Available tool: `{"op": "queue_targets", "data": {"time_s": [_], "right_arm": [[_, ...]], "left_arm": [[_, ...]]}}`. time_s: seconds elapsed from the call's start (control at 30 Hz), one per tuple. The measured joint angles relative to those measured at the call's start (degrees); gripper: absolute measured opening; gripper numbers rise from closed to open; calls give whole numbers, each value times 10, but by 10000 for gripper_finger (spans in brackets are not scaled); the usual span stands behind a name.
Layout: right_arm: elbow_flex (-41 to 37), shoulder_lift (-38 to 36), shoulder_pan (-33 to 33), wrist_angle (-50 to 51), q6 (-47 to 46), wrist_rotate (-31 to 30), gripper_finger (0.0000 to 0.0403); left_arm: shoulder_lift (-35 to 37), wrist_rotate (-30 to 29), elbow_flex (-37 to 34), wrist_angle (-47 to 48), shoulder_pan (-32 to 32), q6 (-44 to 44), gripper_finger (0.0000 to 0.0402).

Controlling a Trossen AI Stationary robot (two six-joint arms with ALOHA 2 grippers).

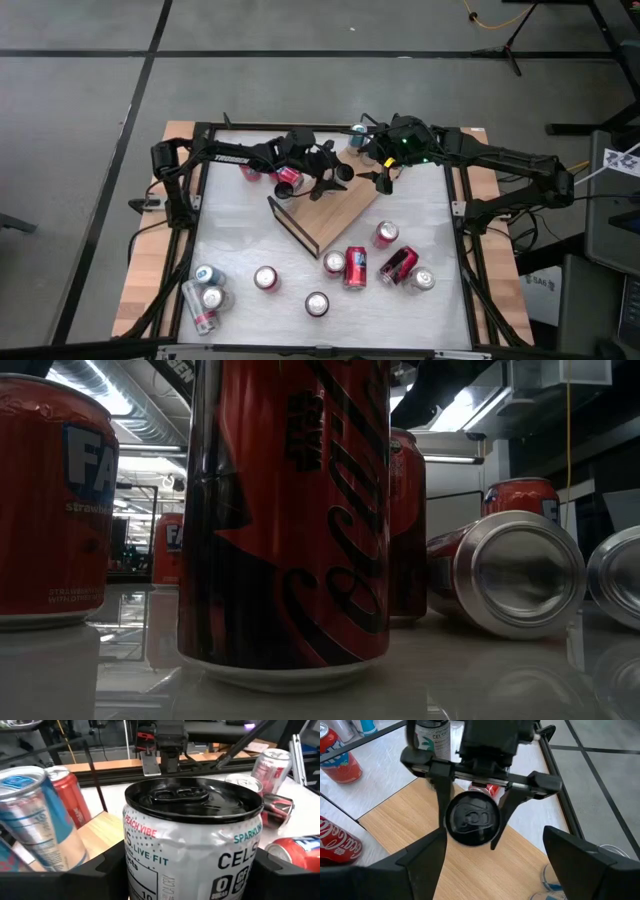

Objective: Place canned beverage on shelf
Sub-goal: Put the white pink soda can on the shelf aligned with the other white pink soda can

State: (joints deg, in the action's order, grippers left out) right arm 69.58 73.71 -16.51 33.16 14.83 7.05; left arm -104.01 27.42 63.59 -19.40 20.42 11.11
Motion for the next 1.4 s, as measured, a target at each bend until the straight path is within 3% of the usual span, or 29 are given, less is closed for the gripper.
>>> {"op": "queue_targets", "data": {"time_s": [0.27, 0.5, 0.8, 1.4], "right_arm": [[0, 0, 0, 0, 0, 0, 321], [0, 0, 0, 0, 0, 0, 321], [0, 0, 0, 0, 0, 0, 321], [0, 0, 0, -1, 0, 0, 321]], "left_arm": [[0, 14, 0, -12, 8, -31, 247], [0, 131, 0, -74, 48, -69, 247], [-13, 194, 0, -100, 85, -39, 247], [-54, 198, -1, -95, 75, -11, 247]]}}
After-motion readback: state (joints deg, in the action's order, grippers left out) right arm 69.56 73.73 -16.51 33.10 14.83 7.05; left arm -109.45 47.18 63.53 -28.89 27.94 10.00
